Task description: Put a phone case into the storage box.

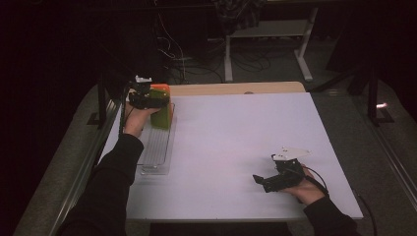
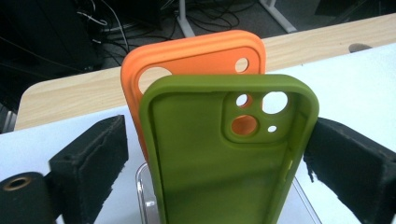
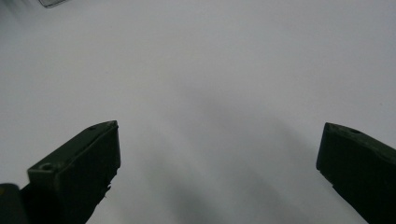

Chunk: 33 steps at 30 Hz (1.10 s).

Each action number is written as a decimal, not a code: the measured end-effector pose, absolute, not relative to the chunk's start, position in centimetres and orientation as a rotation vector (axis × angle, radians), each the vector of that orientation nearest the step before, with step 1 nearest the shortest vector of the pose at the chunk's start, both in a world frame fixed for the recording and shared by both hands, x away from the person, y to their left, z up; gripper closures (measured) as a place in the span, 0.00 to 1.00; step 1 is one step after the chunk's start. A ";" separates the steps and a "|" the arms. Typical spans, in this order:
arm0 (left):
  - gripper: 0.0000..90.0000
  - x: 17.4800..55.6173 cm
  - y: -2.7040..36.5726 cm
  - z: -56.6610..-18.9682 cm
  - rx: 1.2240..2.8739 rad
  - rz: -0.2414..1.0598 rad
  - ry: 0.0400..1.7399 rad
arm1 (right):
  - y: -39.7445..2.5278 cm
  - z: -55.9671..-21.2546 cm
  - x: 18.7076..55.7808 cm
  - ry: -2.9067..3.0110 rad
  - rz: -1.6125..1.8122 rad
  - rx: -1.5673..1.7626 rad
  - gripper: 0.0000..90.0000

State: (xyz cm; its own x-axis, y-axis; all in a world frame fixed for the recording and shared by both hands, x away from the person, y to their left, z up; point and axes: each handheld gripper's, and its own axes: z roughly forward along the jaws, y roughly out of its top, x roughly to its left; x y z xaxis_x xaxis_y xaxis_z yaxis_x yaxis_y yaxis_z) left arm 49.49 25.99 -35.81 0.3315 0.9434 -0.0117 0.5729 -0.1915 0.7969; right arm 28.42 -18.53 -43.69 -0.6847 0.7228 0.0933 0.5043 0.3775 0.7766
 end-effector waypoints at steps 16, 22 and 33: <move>0.03 47.6 26.5 -34.2 1.920 0.560 1.211 | -18.6 -43.7 28.4 2.375 1.201 1.081 0.00; 0.03 45.9 26.7 -33.4 1.977 0.487 1.087 | -18.5 -43.6 28.4 2.378 1.198 1.084 0.00; 0.00 42.9 26.3 -33.7 2.024 0.395 0.948 | -18.8 -43.3 28.5 2.378 1.197 1.095 0.00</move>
State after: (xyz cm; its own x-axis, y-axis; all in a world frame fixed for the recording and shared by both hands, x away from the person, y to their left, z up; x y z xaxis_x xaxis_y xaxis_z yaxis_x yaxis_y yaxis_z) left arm 42.91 26.32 -33.66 0.6632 0.7456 -0.0647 0.4789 -0.3564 0.8022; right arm 28.53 -18.81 -43.35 -0.6814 0.7256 0.0964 0.5095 0.3756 0.7742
